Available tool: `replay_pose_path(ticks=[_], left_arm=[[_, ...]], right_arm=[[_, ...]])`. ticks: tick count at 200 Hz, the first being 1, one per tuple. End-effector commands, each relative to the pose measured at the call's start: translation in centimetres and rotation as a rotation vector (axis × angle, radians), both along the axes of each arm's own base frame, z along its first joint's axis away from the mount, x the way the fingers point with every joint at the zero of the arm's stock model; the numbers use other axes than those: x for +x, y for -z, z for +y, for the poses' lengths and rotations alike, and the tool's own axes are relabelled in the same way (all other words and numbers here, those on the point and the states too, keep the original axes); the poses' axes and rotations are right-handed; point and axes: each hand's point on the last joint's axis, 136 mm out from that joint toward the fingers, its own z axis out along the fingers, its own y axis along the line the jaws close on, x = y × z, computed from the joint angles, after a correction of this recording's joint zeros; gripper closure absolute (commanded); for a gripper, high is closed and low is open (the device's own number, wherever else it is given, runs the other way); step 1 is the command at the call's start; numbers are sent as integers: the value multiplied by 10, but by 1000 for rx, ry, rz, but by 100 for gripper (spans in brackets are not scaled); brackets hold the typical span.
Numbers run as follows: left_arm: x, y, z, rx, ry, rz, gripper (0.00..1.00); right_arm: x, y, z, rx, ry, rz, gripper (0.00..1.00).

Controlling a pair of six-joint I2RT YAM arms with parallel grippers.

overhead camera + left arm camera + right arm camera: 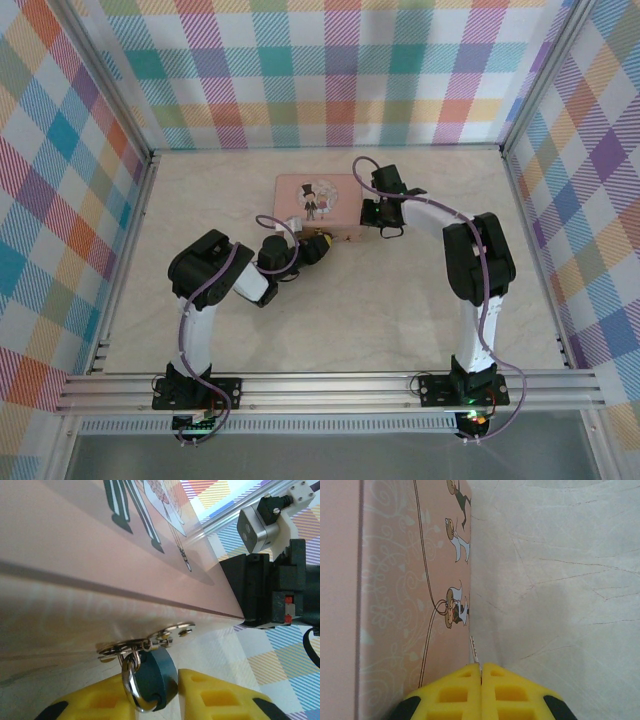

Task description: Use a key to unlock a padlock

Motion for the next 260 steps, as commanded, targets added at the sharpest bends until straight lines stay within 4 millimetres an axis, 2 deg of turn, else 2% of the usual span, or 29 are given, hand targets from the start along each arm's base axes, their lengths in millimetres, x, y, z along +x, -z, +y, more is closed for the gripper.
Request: replay_pose_path(ticks=[1, 24, 60, 109, 155, 173, 196, 221, 260], left_arm=[[-88, 160, 50, 205, -75, 716, 70], [-90, 160, 52, 195, -87, 723, 60], [-88, 158, 60, 181, -133, 693, 55], [-67, 150, 67, 190, -205, 627, 54], [-65, 143, 78, 194, -261, 583, 53], [-60, 136, 73, 172, -232, 532, 55], [-55, 129, 65, 157, -190, 472, 62], [-58, 129, 65, 158, -180, 481, 63], [-72, 122, 64, 163, -140, 511, 56]], right_arm=[[-15, -23, 36, 89, -104, -26, 100], [-16, -23, 36, 90, -103, -24, 100], [-19, -23, 39, 98, -112, -25, 100], [-25, -22, 46, 107, -134, -29, 100], [-26, -22, 51, 112, -144, -35, 100], [-26, -23, 52, 114, -147, -40, 100], [-26, -20, 51, 106, -140, -35, 100], [-27, -19, 49, 96, -137, -37, 100], [-20, -22, 43, 69, -116, -37, 100]])
